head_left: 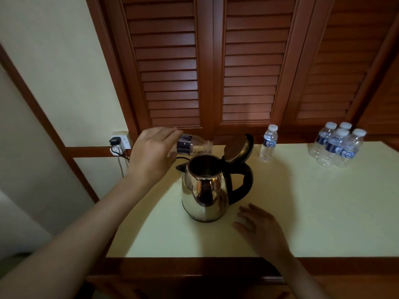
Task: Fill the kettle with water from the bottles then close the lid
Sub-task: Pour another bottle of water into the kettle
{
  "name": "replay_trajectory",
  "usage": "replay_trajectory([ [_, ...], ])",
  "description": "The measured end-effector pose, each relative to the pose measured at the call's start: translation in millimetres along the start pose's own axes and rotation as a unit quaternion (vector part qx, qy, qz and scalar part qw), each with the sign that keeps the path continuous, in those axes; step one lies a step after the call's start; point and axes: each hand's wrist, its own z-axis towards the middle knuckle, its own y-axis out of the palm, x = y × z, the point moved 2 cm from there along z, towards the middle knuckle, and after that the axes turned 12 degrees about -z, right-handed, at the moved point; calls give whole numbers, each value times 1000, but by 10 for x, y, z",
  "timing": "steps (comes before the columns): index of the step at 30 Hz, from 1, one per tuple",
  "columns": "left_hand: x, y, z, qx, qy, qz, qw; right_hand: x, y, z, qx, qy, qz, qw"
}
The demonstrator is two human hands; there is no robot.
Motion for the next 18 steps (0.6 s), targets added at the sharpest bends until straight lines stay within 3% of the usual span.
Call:
replay_trajectory([
  [4, 0, -36, -354, 66, -155, -141, 976, 15, 26, 0, 13, -8, -30, 999],
  [8, 103, 25, -764, 104, -255, -226, 935, 32, 33, -11, 23, -10, -43, 999],
  [18, 519, 424, -1518, 97, -395, -410, 816, -7, -28, 50, -25, 12, -61, 998],
])
